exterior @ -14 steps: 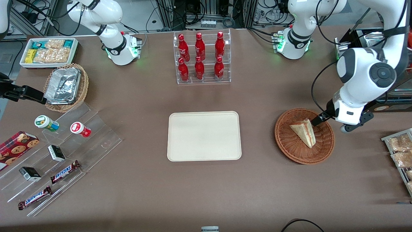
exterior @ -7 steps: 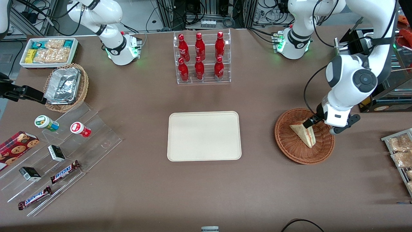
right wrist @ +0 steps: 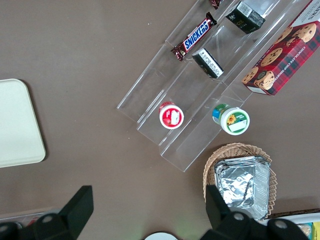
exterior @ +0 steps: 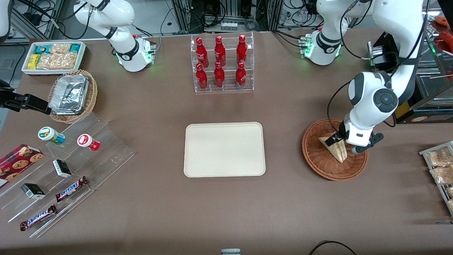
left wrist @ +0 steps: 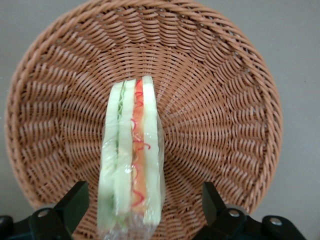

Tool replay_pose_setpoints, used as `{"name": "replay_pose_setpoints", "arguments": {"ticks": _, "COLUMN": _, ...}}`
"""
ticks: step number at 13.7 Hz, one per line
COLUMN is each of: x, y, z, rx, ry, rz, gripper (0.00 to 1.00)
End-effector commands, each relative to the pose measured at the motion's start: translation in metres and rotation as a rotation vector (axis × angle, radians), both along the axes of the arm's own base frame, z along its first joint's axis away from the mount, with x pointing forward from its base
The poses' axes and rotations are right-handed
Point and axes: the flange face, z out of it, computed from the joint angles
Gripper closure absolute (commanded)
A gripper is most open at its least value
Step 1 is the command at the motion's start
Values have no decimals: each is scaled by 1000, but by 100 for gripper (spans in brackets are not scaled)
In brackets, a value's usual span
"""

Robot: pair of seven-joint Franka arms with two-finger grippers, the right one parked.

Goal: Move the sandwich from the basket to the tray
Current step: 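Lower the left gripper and close it on the sandwich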

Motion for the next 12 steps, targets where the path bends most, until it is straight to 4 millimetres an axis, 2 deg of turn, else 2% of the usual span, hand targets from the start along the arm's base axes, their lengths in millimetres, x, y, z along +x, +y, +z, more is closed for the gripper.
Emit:
{"name": "replay_pose_setpoints", "arguments": {"ticks": 1, "x": -1, "y": 3, "z": -17, "rx": 6, "ry": -8, "rz": 16, "gripper": 3}}
{"name": "replay_pose_setpoints", "arguments": {"ticks": 2, "x": -3, "y": 3, "z": -18, "rx": 6, "ry": -5, "rz": 22, "gripper": 33}}
{"name": "replay_pose_setpoints", "arguments": {"ticks": 3, "x": -5, "y": 4, "z": -17, "rx": 6, "ry": -7, "rz": 33, "gripper": 72}}
{"name": "replay_pose_setpoints", "arguments": {"ticks": 4, "x": -9, "y": 4, "z": -17, "rx": 8, "ry": -2, "rz": 32, "gripper": 100}}
{"name": "replay_pose_setpoints", "arguments": {"ticks": 9, "x": -14, "y": 1, "z": -14, "rx": 12, "ry": -1, "rz": 16, "gripper": 100}}
{"name": "replay_pose_setpoints", "arguments": {"ticks": 12, "x": -16, "y": 3, "z": 7, "rx": 15, "ry": 3, "rz": 8, "gripper": 100}}
